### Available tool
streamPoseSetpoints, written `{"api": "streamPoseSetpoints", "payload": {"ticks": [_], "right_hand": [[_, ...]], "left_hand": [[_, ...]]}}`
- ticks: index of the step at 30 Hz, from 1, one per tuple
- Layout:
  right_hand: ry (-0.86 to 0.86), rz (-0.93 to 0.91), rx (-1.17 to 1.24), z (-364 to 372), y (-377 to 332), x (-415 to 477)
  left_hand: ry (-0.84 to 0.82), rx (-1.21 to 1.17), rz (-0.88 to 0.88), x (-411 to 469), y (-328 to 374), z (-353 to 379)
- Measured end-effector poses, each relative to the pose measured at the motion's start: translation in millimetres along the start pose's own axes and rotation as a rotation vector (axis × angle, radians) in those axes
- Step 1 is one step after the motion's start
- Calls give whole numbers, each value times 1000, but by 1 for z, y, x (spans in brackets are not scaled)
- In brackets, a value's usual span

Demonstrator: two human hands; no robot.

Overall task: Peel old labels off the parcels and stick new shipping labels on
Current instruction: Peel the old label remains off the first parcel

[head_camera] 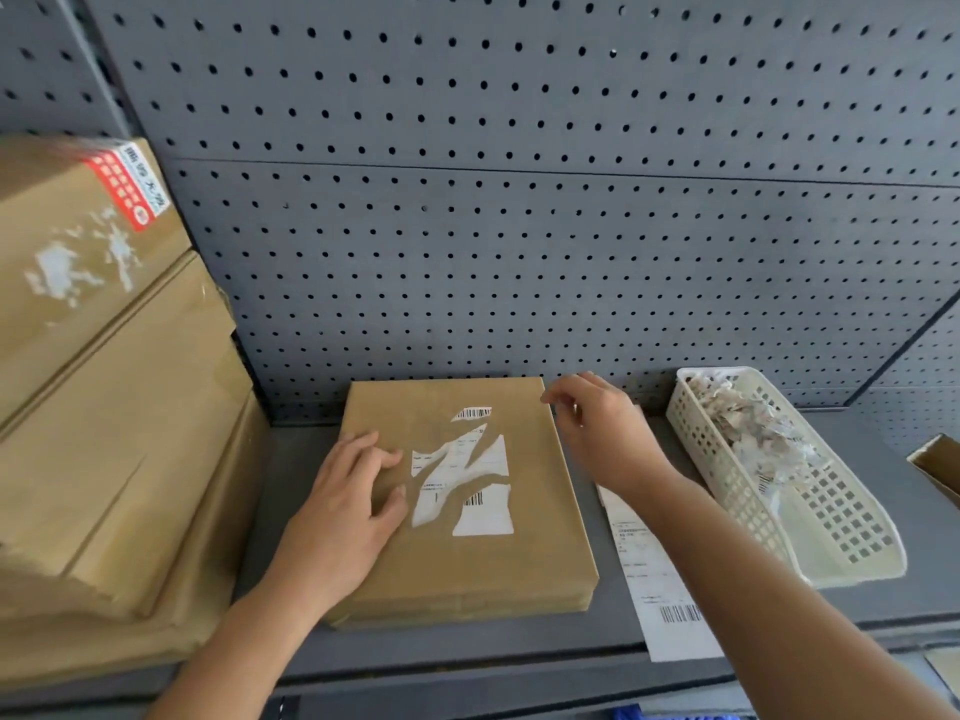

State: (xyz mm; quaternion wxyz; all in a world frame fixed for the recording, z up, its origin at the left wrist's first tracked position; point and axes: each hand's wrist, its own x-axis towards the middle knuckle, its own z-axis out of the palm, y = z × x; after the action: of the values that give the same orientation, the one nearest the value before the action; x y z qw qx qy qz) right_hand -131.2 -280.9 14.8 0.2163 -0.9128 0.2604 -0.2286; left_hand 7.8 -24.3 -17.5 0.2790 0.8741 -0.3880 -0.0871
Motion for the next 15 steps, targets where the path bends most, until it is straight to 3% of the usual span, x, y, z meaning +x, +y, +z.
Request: {"api": "streamPoseSetpoints", "payload": {"ticks": [15], "right_hand": [[-150,-40,-35,55,-36,25]], "left_hand": [[7,-9,6,-1,0,-1]]}}
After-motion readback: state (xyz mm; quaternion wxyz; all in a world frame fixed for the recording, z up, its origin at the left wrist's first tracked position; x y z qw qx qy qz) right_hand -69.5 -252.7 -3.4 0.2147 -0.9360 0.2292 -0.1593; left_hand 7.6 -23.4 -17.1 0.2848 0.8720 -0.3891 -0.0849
